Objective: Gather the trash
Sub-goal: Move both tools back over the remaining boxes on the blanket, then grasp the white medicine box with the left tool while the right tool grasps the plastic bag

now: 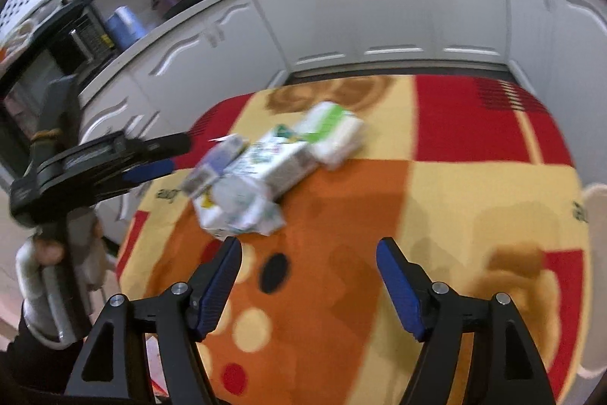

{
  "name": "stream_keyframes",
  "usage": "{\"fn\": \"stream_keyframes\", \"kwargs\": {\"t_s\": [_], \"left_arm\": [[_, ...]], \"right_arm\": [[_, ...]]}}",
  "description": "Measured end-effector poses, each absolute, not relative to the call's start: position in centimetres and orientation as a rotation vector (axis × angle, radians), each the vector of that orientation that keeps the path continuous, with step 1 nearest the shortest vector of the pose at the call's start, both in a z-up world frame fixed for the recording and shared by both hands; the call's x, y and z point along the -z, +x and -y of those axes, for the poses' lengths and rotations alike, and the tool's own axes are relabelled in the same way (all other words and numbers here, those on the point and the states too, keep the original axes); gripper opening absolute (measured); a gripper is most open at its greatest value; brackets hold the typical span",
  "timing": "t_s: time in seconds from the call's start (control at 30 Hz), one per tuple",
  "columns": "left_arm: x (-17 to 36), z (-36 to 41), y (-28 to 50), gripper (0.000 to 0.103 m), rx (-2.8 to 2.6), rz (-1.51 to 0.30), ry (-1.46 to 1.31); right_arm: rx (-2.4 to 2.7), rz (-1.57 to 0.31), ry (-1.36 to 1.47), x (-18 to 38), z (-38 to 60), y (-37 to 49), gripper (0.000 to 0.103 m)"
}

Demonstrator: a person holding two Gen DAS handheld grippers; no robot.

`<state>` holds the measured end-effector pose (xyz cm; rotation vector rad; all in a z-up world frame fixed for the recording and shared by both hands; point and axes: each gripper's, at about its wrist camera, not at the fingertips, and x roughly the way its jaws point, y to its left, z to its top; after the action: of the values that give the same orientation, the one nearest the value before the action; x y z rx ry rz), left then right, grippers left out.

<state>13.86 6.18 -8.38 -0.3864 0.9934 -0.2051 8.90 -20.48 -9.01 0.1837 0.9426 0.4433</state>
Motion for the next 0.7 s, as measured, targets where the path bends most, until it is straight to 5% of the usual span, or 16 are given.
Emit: {"fn": "stream_keyframes", "kwargs": {"t_s": [0.4, 0.47, 0.57, 0.7], "left_arm": [[11.5, -6.0, 16.4, 0.069, 0.178, -1.077, -0.462], [11.9, -5.8, 16.6, 0.069, 0.18, -1.084, -0.46], [12.0, -5.7, 16.5, 0.068, 0.192, -1.076, -0.47], [11.5, -5.7, 15.7, 0.055, 0.204, -1.056, -0.449]], "right_arm": [[-0.557, -0.98, 0.227, 12.3, 15.8, 12.7, 0.07], [-0.567, -0.973, 0.234, 12.5, 15.7, 12.7, 0.048], [-0.575, -0.965, 0.229, 12.6, 15.8, 12.4, 0.032], [-0.579, -0.929, 0.217, 11.7, 16.7, 11.5, 0.024]]}}
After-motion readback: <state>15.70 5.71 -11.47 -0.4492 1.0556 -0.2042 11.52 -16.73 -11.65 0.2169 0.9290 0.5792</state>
